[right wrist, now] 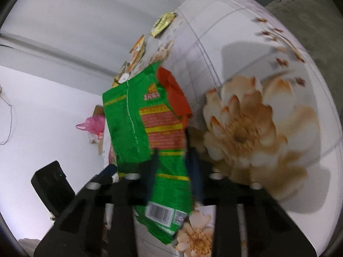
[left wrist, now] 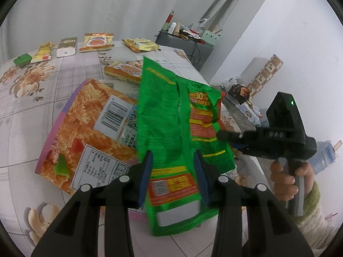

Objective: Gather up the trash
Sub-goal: 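Lift the green chip bag with the right tool while the left tool grasps the pink-orange snack bag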

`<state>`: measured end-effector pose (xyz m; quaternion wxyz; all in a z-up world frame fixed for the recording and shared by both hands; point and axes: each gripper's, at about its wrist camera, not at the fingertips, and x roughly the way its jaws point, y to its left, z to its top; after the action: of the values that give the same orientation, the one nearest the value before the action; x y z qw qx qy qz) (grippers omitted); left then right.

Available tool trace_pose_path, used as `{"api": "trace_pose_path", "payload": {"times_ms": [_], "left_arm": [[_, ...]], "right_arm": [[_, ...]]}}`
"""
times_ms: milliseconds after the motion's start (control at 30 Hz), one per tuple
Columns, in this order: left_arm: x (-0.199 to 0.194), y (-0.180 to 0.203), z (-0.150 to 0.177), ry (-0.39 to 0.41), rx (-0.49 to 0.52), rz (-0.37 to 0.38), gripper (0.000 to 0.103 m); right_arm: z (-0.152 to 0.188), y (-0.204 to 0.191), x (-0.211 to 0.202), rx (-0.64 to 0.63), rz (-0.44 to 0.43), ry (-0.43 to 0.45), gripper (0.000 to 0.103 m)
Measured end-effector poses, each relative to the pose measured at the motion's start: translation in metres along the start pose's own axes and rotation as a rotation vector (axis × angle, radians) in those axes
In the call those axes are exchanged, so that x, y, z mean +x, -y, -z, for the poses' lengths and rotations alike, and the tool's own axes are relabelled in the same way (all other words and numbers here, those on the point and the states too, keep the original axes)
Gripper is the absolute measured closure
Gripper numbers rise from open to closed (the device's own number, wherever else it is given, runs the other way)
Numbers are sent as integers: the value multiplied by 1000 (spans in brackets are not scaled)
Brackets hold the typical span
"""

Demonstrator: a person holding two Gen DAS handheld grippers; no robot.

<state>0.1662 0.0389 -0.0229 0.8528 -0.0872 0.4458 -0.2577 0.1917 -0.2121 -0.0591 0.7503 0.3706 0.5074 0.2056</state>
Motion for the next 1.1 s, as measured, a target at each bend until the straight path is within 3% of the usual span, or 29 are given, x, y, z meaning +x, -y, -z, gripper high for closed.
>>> {"api": "trace_pose_path", "payload": {"times_ms": [33,100,367,700,900,1100], "left_arm": [[0,1,0,-1,2,1,65],[-3,0,0,-1,-2,4,65],[-29,-6,-9,81,-23,8,65],[-48,-33,-18,125,-103,-62,64],[-56,-58,-11,114,-201,-87,50],[-67,-84,1,110,-321,-100,33]], "right_arm": [[3,-1,-3,-3,4,17,100],[8,1,-9,-1,0,43,103],[17,24,-35,81,-103,93,103],[22,35,-36,135,-141,104,103],[18,29,-38,114,-146,102,103],[12,20,-30,69,-68,92,103]]}}
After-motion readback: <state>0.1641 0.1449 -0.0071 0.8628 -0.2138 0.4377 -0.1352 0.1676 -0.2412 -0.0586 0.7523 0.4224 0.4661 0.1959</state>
